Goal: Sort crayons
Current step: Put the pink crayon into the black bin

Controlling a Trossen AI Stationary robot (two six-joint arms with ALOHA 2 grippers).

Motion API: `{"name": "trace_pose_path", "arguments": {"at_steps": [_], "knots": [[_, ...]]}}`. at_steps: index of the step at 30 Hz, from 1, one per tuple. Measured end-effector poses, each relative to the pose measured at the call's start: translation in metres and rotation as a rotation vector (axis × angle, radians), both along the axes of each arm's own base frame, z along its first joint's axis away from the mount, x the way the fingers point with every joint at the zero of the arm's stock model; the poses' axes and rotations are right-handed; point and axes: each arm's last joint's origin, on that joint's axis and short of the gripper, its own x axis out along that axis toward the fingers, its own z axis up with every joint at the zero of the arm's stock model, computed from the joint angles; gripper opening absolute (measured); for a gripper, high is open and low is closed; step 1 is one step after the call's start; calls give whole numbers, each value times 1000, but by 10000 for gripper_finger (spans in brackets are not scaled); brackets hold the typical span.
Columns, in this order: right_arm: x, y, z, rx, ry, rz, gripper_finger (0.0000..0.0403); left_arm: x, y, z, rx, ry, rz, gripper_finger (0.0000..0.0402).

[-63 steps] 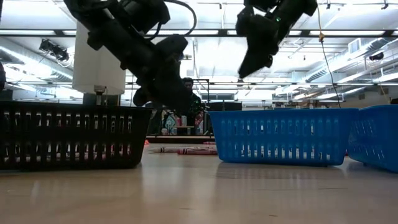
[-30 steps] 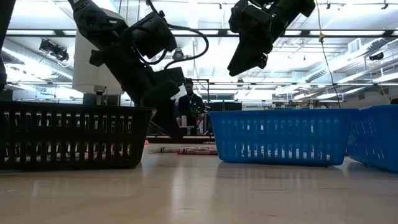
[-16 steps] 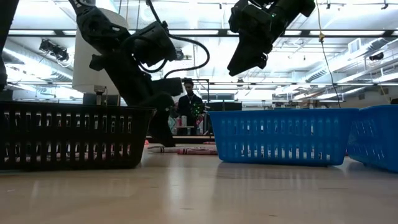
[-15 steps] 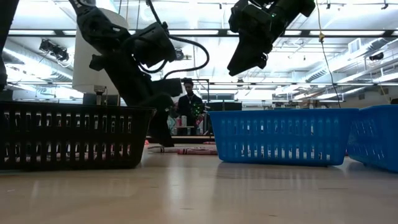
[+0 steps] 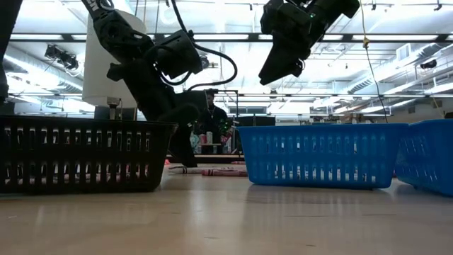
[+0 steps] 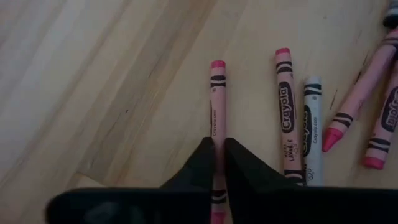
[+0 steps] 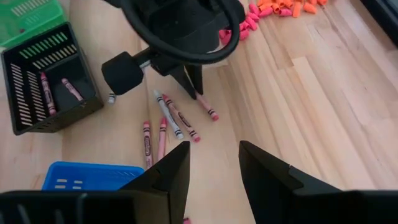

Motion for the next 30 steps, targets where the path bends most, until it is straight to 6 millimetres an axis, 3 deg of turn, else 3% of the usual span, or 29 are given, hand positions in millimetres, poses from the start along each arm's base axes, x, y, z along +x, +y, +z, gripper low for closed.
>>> {"name": "trace_pose_path", "arguments": {"at_steps": [11,20,30], "knots": [[0,-1,0,-39,8,15,145,2,-6,14,-54,-53,97,17],[-4,-5,-2,-44,48,-4,146,-5,-29,64,-70,-233,65,16],[-3,-12,0,-90,29,32,146,-31,-63,107,-194,-348,73,16]]}}
